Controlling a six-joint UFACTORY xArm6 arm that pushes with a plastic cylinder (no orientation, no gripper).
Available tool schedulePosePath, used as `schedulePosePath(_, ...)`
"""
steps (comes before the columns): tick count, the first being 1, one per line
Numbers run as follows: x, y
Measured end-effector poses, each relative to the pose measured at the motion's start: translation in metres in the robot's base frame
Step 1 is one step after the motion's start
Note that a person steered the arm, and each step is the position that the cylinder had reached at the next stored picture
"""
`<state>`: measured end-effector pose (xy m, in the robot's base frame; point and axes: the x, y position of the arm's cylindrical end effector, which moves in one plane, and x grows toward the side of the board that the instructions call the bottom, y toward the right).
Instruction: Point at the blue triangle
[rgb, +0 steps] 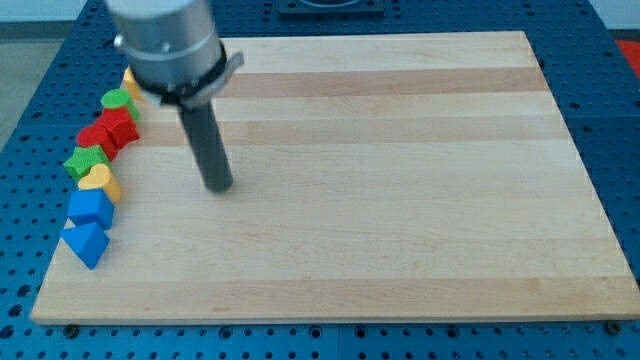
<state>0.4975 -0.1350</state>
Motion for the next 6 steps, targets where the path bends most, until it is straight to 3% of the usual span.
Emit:
schedulePosePath(1, 0.065, -0.002)
schedulePosePath(2, 0.101, -0.036)
schedulePosePath(4, 0.106, -0.130)
schedulePosePath(6, 0.100, -0.144)
